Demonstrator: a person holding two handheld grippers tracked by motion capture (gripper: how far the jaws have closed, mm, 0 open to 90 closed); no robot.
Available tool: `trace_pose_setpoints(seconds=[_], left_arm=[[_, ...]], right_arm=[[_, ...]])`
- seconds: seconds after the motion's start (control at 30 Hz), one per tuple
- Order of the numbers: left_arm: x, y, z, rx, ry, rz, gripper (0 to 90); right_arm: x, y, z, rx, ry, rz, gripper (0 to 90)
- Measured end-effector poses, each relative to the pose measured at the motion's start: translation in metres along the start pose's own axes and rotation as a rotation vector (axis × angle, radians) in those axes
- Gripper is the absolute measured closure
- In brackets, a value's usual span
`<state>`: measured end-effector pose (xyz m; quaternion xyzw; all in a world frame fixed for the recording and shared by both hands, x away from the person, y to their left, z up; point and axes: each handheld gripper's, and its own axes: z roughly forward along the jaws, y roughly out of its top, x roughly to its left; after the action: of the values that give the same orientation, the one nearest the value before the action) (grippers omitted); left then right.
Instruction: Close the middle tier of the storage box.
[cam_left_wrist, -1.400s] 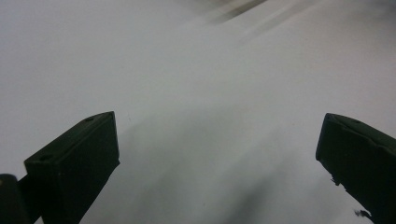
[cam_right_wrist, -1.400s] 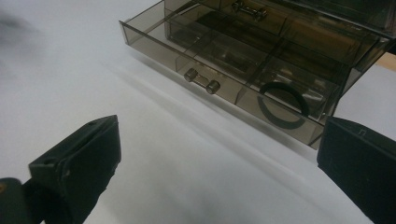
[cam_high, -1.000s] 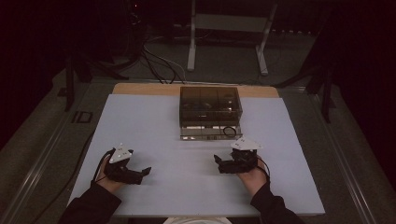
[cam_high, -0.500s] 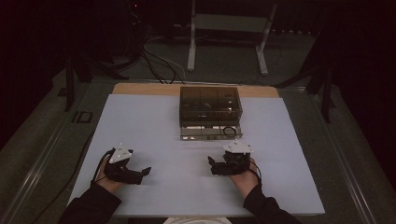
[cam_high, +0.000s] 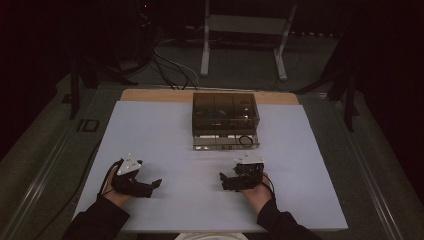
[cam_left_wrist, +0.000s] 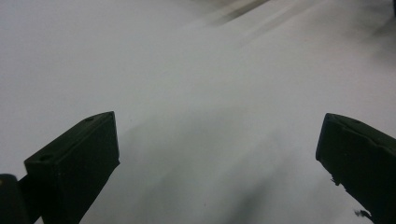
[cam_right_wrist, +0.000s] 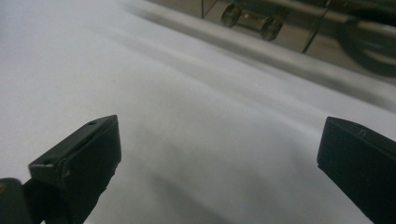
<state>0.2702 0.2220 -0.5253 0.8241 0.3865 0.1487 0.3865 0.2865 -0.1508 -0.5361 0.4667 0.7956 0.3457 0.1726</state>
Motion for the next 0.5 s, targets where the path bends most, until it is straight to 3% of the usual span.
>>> trace_pose_setpoints(seconds=[0.27, 0.3, 0.4, 0.5], left_arm=[[0.0000, -0.0001, 0.0002, -0.001, -0.002, -0.002, 1.0], [0.0001, -0.0002, 0.0004, 0.001, -0.003, -0.003, 1.0], [0.0000, -0.0001, 0.0003, 0.001, -0.002, -0.002, 1.0], [0.0001, 0.0000, 0.0002, -0.002, -0.003, -0.005, 1.0]], right_arm=[[-0.0029, 0.0005, 0.0075, 0.033, 0.017, 0.007, 0.0], [-0.0040, 0.0011, 0.0073, 0.030, 0.015, 0.007, 5.6], [-0.0048, 0.0020, 0.0069, 0.028, 0.016, 0.007, 5.6], [-0.0066, 0.0036, 0.0054, 0.020, 0.018, 0.014, 14.2]])
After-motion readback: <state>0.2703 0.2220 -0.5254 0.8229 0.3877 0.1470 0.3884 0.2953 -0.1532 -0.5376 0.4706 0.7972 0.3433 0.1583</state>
